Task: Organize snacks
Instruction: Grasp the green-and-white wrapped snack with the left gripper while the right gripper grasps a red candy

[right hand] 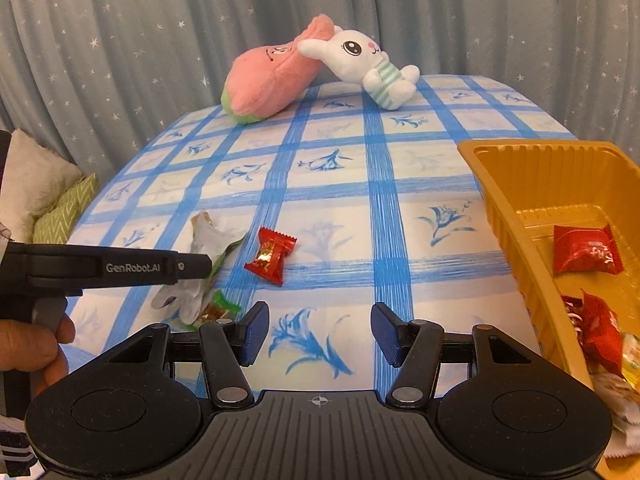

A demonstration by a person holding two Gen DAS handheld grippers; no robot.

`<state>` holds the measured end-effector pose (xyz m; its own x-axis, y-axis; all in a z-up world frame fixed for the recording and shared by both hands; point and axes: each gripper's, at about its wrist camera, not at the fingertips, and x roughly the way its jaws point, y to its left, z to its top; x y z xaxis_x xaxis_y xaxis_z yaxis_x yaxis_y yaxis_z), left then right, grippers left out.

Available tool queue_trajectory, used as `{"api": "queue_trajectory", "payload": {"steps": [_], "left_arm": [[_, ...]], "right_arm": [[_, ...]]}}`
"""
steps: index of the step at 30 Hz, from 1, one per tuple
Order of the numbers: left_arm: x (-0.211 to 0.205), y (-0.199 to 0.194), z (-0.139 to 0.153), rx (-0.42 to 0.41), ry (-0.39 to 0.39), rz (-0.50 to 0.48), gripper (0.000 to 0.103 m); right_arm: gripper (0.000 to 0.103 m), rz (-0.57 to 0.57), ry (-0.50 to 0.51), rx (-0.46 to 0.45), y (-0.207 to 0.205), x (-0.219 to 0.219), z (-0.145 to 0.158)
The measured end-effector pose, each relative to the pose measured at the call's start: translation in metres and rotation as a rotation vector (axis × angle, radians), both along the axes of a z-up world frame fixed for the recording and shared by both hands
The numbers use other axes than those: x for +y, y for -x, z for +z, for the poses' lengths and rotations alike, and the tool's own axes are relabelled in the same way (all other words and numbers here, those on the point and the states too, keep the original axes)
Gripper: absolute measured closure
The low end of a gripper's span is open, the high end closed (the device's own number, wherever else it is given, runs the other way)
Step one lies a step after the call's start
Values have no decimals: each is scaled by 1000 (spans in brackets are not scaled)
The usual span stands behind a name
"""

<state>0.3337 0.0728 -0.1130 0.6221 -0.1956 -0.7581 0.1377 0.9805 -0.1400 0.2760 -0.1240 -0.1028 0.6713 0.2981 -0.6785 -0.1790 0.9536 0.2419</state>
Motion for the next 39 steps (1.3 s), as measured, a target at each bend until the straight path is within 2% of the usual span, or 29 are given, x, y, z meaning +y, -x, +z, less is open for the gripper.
{"api": "queue_trajectory", "payload": {"steps": [3,6,18,21,26,29,39], "left_arm": [[-2,-6,-6,9,-19,-12,72],[-4,-9,-9,13,-47,-27,79],[19,-6,4,0,-37,23,80],[20,-6,6,-5,-29,25,80],[18,-4,5,-1,-20,20,80],[17,-3,5,0,-17,19,80],[12,17,3,14,-18,4,80]], "right_arm": [[46,-2,1,0,-8,1,-3],[46,5,1,-1,-16,4,-5],[46,56,-28,-10,-55,31,-15],[62,68,-21,-13,-65,40,-18],[68,82,17,-1,-76,52,-25],[80,106,73,-13,-74,59,-29],[83,66,59,-14,-44,36,-19]]}}
